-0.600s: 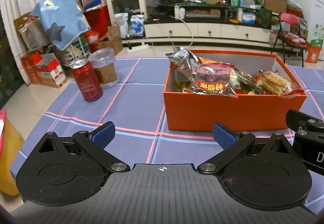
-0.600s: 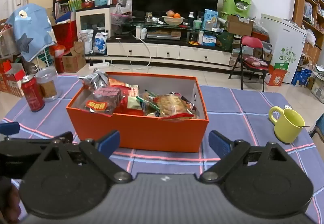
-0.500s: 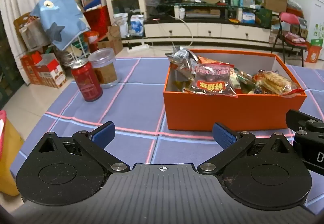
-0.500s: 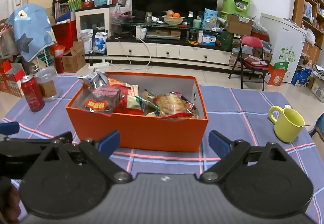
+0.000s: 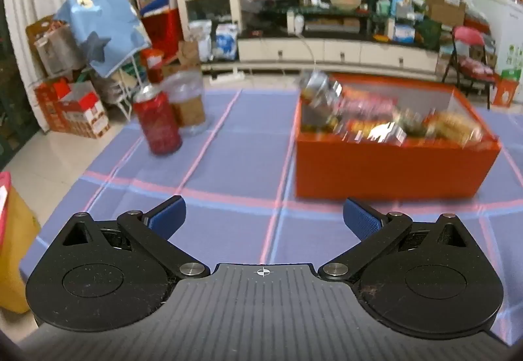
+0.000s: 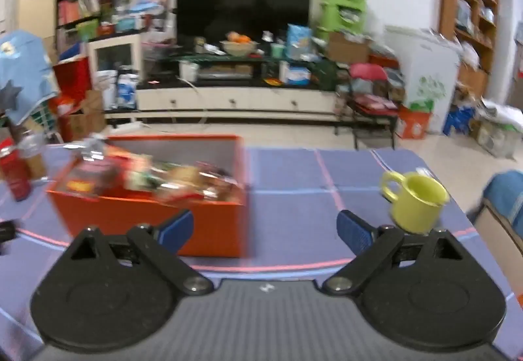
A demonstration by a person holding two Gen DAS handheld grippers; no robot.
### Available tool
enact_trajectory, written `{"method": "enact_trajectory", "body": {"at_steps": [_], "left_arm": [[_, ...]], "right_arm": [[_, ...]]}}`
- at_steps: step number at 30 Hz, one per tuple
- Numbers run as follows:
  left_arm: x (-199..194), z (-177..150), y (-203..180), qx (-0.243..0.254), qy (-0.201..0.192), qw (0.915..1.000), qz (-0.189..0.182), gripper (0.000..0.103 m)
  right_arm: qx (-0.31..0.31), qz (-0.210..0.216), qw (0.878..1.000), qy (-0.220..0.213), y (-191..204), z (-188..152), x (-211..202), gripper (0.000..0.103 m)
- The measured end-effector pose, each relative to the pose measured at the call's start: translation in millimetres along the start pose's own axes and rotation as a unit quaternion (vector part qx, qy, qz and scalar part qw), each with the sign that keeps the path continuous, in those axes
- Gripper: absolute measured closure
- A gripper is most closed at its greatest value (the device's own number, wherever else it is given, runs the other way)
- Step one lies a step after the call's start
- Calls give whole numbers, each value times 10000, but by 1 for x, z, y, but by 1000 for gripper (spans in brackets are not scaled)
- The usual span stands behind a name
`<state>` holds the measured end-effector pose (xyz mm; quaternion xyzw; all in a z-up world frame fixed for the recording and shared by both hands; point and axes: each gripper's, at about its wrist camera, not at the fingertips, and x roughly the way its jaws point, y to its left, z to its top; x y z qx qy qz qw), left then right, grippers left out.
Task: Organize snacks
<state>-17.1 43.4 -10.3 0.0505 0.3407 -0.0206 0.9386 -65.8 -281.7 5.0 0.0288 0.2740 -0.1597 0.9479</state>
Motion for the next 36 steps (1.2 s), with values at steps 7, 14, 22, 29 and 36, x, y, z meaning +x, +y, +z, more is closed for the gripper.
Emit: {"method": "enact_trajectory", "body": {"at_steps": [7, 14, 22, 29, 36], "left_arm": [[9, -22, 16, -72, 394, 9992, -70, 14], [14, -20, 19, -41, 364, 9992, -188, 14], [14, -17, 21, -121, 384, 9985, -371, 14], [4, -16, 30, -389, 376, 9963, -664, 14], [-14, -21, 25, -225, 197, 9970, -718, 14]], "right_arm": [[281, 48, 9975, 648, -66, -57, 84, 10], [-170, 329, 9942, 1008, -62, -74, 138, 9], [-102, 418, 9970, 647, -71, -82, 142, 4], [-88, 426, 9971, 632, -69, -86, 142, 4], [-88, 428, 9971, 630, -69, -87, 143, 4]]}}
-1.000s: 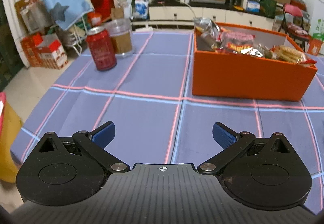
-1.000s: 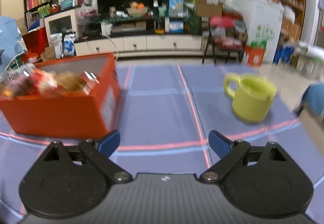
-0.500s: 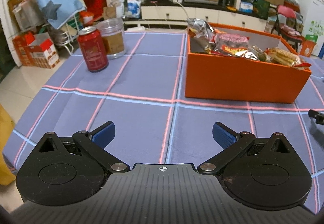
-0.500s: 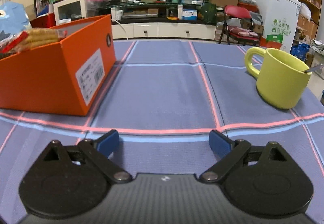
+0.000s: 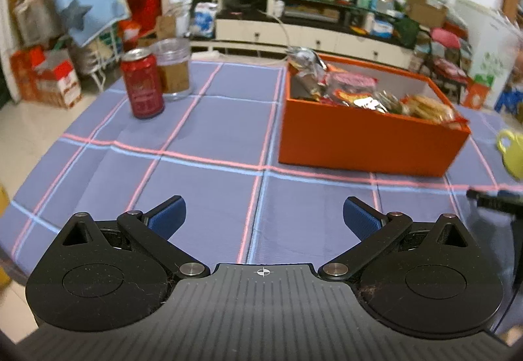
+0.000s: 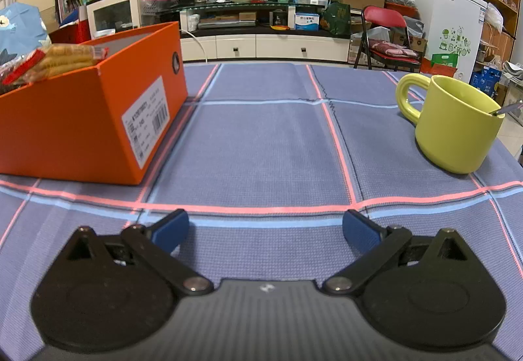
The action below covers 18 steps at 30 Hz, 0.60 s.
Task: Organize snacks
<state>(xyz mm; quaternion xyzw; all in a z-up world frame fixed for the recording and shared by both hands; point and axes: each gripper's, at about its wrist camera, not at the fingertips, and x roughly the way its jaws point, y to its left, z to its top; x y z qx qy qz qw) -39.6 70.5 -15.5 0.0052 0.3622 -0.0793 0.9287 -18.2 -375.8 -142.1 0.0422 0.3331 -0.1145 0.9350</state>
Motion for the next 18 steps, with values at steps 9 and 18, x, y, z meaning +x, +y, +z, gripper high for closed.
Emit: {"method": "enact_trajectory", "body": {"at_steps": [9, 18], "left_arm": [[37, -23, -2, 725, 436, 9964, 15, 14], [58, -30, 13, 691, 754, 9948, -5, 14]], "right_arm": [[1, 1, 10000, -1, 0, 0, 0, 4], [0, 1, 10000, 0, 0, 0, 0, 4]]}}
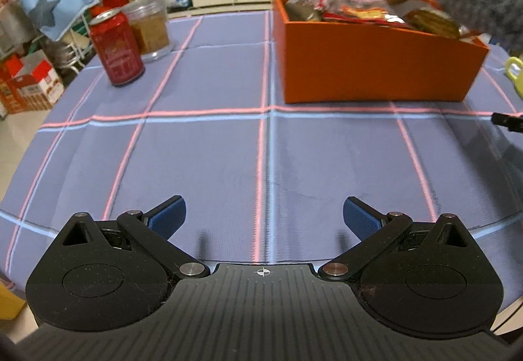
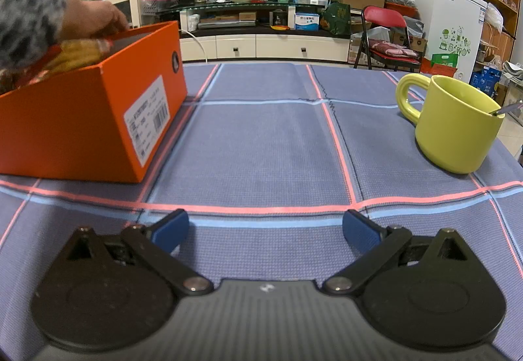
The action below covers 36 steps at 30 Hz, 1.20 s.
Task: Organize snacks
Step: 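Tip the orange box over by hand, pouring snack packets onto the cloth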
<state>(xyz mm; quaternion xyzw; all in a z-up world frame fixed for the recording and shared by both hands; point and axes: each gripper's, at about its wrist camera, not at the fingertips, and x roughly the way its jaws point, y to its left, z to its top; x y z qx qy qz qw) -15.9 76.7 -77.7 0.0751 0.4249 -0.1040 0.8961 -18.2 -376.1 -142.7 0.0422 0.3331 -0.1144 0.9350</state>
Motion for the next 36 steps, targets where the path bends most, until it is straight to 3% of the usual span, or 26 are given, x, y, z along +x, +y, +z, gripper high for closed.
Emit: {"method": "enact_trajectory", "body": {"at_steps": [6, 22, 36], "left_arm": [[1, -3, 6, -294, 101, 9995, 40, 14], [25, -10, -1, -292, 234, 9975, 605, 14], [30, -16, -3, -180, 329, 9978, 554, 14]], "right_arm": [[1, 0, 10000, -1, 0, 0, 0, 4], [2, 1, 10000, -3, 0, 0, 0, 4], [2, 1, 10000, -3, -1, 0, 0, 4]]}}
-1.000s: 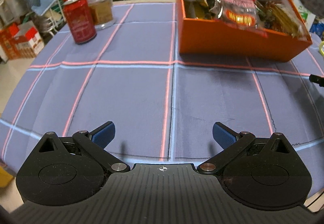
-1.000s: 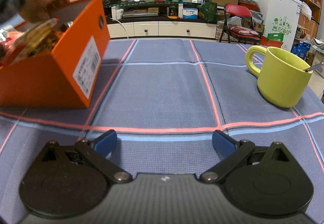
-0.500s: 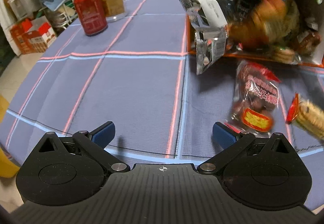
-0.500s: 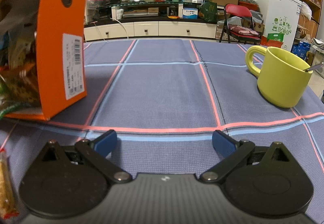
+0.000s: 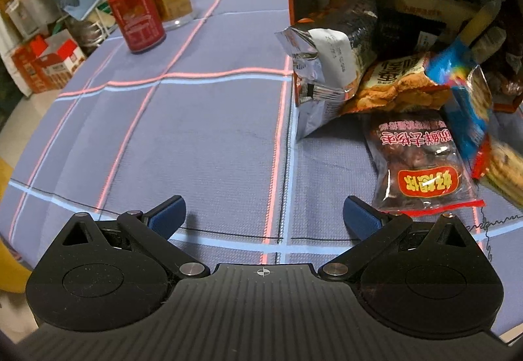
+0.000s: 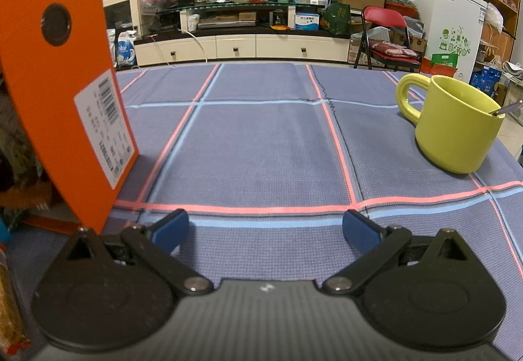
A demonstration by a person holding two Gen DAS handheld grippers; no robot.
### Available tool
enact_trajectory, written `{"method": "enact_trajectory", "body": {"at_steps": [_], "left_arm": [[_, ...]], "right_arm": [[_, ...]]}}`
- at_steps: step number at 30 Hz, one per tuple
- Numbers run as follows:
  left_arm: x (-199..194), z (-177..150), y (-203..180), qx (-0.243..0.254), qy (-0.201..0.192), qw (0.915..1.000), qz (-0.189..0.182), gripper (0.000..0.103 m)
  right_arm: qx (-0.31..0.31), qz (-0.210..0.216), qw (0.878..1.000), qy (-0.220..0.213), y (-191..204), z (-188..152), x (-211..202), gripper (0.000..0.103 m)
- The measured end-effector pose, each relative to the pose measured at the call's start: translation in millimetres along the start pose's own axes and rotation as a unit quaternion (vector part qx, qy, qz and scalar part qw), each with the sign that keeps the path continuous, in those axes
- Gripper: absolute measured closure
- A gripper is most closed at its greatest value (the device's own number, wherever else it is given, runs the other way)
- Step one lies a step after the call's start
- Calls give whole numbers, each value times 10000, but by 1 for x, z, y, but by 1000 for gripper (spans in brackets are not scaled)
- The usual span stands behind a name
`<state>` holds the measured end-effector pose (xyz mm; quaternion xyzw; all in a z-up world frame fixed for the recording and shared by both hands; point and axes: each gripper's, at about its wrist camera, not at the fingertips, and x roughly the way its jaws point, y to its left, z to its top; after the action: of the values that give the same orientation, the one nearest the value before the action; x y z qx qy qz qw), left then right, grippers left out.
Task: Organize snacks
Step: 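Tip the orange box over by hand, pouring snack packets onto the cloth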
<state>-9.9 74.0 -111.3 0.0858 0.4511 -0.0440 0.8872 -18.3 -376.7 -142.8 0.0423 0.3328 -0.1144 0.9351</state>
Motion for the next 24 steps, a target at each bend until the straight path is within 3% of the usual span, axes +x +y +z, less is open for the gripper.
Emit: {"method": "enact_trajectory", "body": {"at_steps": [18, 24], "left_arm": [[1, 1, 20, -281, 73, 9995, 99, 14], [-12, 2, 43, -632, -32, 9979, 137, 14]], "right_arm": [[0, 1, 10000, -2, 0, 0, 1, 4], [-1, 1, 10000, -2, 0, 0, 1, 4]]}}
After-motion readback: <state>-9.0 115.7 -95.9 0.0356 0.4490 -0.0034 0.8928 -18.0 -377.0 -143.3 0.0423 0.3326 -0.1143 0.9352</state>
